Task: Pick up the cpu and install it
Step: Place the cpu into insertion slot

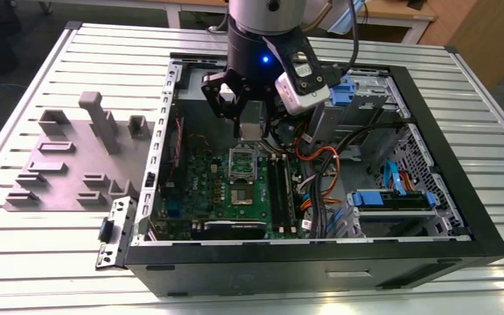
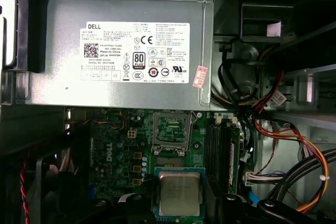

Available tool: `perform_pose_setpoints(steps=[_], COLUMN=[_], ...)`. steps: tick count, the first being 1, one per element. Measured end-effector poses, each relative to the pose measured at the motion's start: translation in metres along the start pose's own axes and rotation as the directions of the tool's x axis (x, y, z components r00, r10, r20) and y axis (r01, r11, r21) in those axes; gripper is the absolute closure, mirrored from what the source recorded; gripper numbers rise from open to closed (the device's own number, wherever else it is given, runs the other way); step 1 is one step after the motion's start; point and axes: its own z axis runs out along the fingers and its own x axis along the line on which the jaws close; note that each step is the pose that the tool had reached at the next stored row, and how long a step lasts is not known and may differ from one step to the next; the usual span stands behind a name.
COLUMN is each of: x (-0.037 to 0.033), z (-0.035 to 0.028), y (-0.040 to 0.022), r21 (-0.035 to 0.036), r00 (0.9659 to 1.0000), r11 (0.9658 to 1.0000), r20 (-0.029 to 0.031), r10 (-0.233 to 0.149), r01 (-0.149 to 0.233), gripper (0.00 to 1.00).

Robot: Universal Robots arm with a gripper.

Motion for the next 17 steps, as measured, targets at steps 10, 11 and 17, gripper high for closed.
perform_pose_setpoints(steps=[10,11,17], x=[0.0001,0.0001,0.0001], z=[0.0096,0.0104,0.0106], y=[-0.0040,-0.0041,-0.0042], r21=[0.0002,0.0002,0.0006], r00=[1.0000,1.0000,1.0000], r11=[1.0000,1.0000,1.0000], r20=[-0.0025,-0.0025,-0.0026], r10=[0.000,0.000,0.000], r01=[0.000,0.000,0.000], gripper=[0.53,0.53,0.53])
